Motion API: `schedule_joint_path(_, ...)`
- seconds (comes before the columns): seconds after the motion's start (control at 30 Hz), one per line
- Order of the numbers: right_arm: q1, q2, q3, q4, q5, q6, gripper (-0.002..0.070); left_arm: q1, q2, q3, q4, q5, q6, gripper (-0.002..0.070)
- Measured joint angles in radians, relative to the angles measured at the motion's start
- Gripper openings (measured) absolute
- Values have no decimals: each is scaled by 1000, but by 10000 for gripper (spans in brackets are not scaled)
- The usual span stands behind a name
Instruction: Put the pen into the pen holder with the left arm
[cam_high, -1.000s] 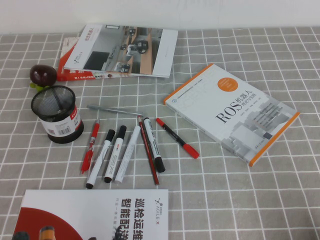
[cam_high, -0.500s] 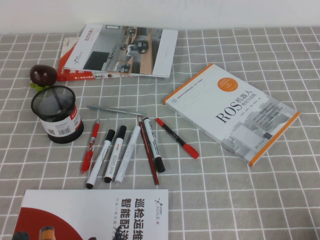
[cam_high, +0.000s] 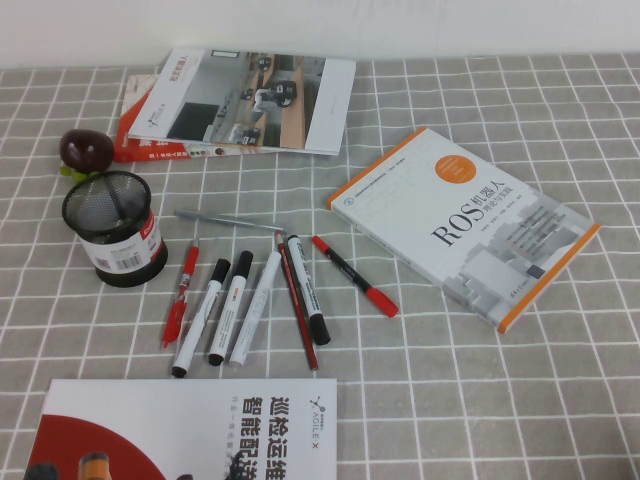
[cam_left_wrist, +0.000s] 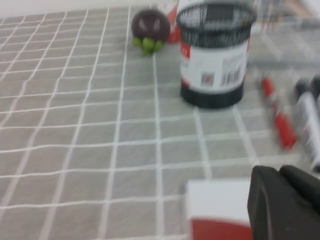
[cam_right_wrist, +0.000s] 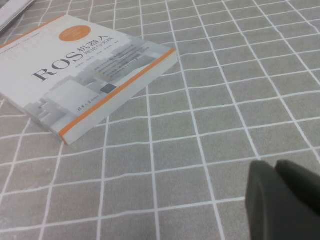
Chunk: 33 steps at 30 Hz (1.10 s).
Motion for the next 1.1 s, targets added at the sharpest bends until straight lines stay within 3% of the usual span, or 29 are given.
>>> schedule_joint_path(0.27, 0, 0, 0, 0, 0, 0, -15, 0, 0, 0, -212, -183, -216, -3)
schedule_joint_path(0.8, 0, 0, 0, 0, 0, 0, -15, 0, 0, 0, -265, -299, -307, -3)
schedule_joint_path(1.1, 0, 0, 0, 0, 0, 0, -15, 0, 123, -257, -254, -84, -255, -3)
